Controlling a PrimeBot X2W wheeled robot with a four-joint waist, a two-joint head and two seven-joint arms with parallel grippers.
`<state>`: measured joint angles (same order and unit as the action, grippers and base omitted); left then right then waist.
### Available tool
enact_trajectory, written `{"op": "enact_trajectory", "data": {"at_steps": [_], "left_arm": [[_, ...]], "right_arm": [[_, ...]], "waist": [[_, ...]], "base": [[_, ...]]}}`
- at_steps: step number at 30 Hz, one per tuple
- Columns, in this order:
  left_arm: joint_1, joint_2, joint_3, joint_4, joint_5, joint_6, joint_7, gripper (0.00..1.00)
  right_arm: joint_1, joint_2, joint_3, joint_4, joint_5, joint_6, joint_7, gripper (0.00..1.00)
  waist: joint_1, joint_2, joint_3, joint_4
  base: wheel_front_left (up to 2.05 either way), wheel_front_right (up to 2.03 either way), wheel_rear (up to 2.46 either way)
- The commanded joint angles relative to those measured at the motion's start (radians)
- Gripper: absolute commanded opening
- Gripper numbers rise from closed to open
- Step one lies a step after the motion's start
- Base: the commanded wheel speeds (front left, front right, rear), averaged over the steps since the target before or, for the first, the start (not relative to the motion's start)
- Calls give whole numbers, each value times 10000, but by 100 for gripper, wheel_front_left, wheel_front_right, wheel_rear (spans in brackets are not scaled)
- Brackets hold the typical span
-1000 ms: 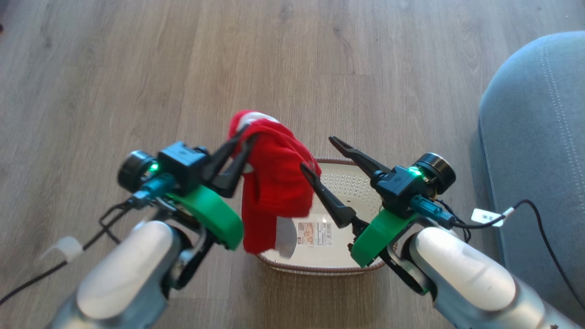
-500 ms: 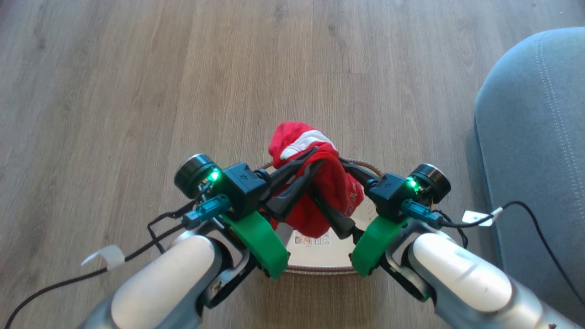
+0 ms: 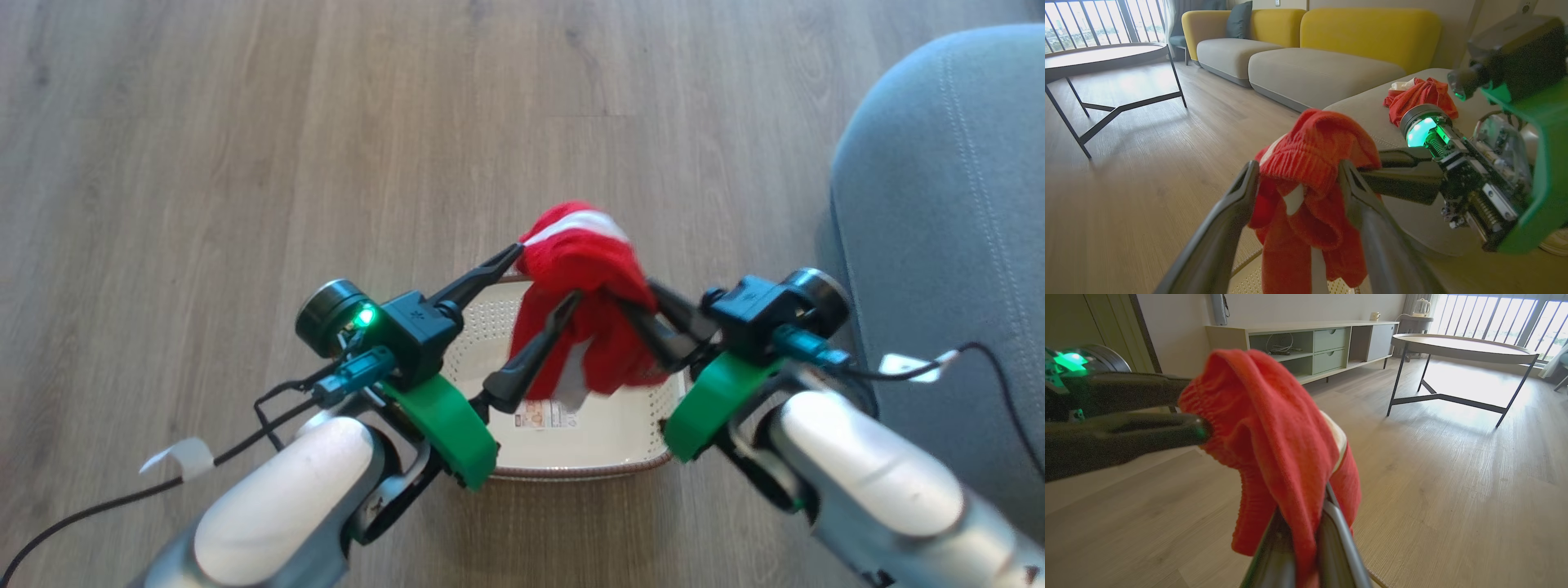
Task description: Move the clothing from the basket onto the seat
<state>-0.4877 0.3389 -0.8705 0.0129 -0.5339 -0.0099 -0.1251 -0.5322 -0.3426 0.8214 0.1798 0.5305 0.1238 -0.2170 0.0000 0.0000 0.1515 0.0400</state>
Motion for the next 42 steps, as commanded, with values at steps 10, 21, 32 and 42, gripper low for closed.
{"op": "enact_trajectory", "data": {"at_steps": [10,21,32,42], "left_arm": [[-232,239,522,238,-86,-30,-558,100],[7,249,502,92,-175,139,-674,100],[-314,167,380,-76,-30,248,-457,100],[-575,130,672,-34,30,622,-573,100]], "right_arm": [[655,-538,-1711,-1279,-58,69,-7,0],[1823,-504,-3116,-2414,-319,69,387,0],[1827,-110,-4477,-2382,86,69,533,0],[-1538,284,-7273,-369,1513,69,1524,0]], "waist": [[0,0,281,-1211],[0,0,760,-3010],[0,0,2067,-2701],[0,0,3816,-1623]], "base": [[0,0,0],[0,0,0],[0,0,0],[0,0,0]]}}
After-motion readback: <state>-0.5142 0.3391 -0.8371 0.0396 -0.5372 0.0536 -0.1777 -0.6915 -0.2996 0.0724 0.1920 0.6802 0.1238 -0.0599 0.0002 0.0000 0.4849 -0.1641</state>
